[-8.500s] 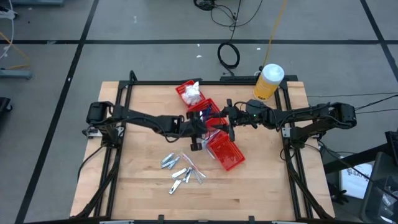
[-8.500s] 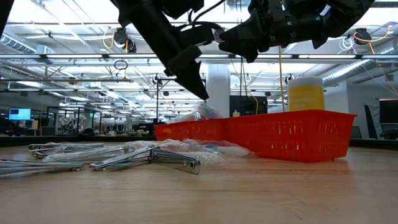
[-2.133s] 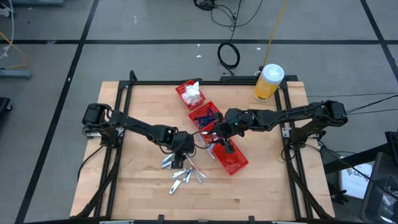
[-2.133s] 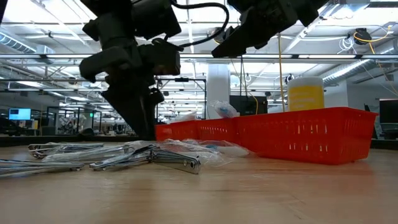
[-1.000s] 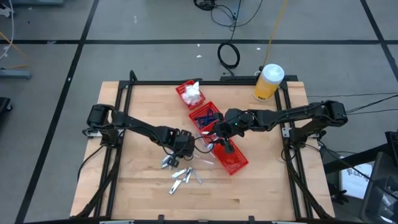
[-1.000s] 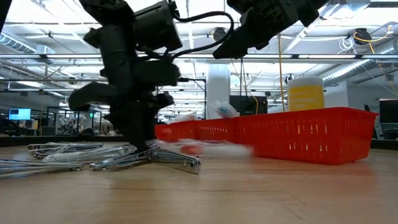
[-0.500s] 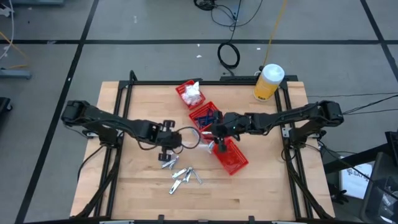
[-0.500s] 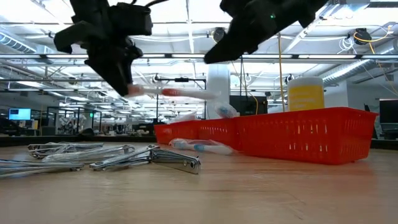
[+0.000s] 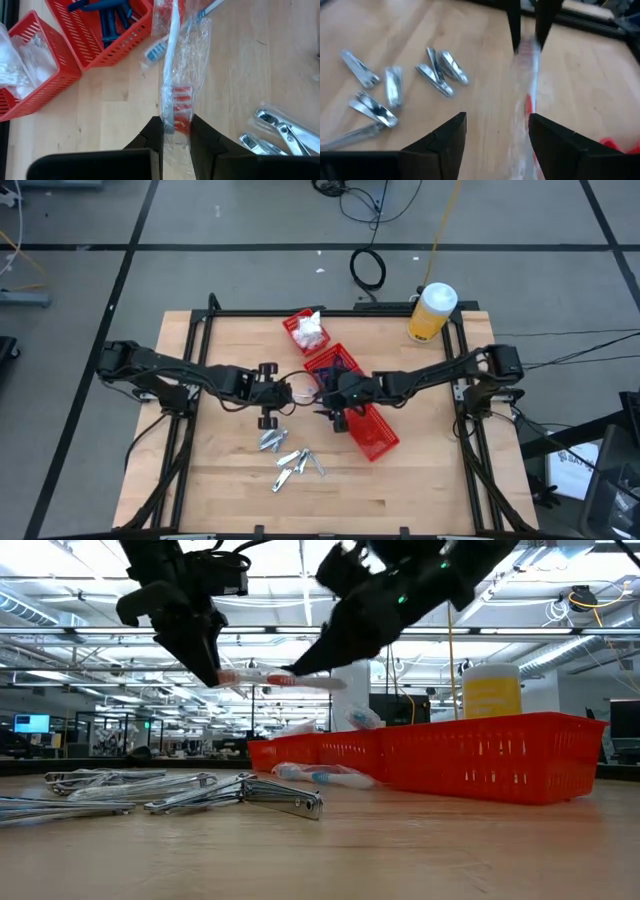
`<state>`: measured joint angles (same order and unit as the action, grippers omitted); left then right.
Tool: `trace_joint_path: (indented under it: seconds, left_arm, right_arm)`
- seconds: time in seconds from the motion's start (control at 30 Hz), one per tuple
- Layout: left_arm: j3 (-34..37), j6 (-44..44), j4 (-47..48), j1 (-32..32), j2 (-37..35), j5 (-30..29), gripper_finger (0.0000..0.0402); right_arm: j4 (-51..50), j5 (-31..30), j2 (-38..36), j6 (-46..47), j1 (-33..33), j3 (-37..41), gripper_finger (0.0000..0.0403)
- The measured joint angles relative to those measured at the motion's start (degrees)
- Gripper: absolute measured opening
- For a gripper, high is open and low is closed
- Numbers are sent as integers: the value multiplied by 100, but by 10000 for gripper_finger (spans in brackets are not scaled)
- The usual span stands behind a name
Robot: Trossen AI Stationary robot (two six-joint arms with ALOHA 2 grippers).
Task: Pick & Place Travel size toiletries
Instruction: Put the orange toothbrush into the bottom middle red bin
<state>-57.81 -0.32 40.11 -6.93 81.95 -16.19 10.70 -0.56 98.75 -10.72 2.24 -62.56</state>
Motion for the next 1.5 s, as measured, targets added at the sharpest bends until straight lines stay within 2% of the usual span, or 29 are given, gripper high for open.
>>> trace_joint_path:
  seconds: [0.17, 0.4, 0.53, 0.7, 0.77, 0.9, 1.03, 1.17, 1.37, 1.5]
  left_arm:
    - [-3, 0, 3, -108, 0, 2, 48]
    - [-3, -6, 6, -237, 0, -40, 48]
    - [-3, 0, -3, -253, 0, -46, 48]
    - [-3, 27, -4, -248, 0, -116, 48]
    - [-3, 37, -1, -257, 0, -181, 48]
    - [-52, -79, 10, -263, 0, -119, 66]
    - [-167, -316, -6, -312, -131, -189, 100]
    - [-167, -254, -107, -415, -440, -241, 114]
    - [-165, -90, -416, -641, -1062, -263, 118]
    - [-165, -88, -507, -776, -1425, -527, 119]
  right_arm:
    - [14, -656, 208, -312, -74, -71, 206]
    - [21, -651, 222, -350, -138, -77, 177]
    - [-7, -231, 222, -350, -138, -75, 131]
    - [3, -206, 222, -448, -138, -75, 36]
    - [22, -162, 222, -532, -144, -72, 15]
    - [-71, -184, 166, -738, -137, -72, 16]
    - [-578, -373, -267, -935, -182, -70, 15]
    - [-1287, -343, -787, -999, -322, -62, 15]
    - [-2179, 376, -1150, -785, -600, -64, 15]
    - [-2543, 564, -1140, -708, -681, -58, 15]
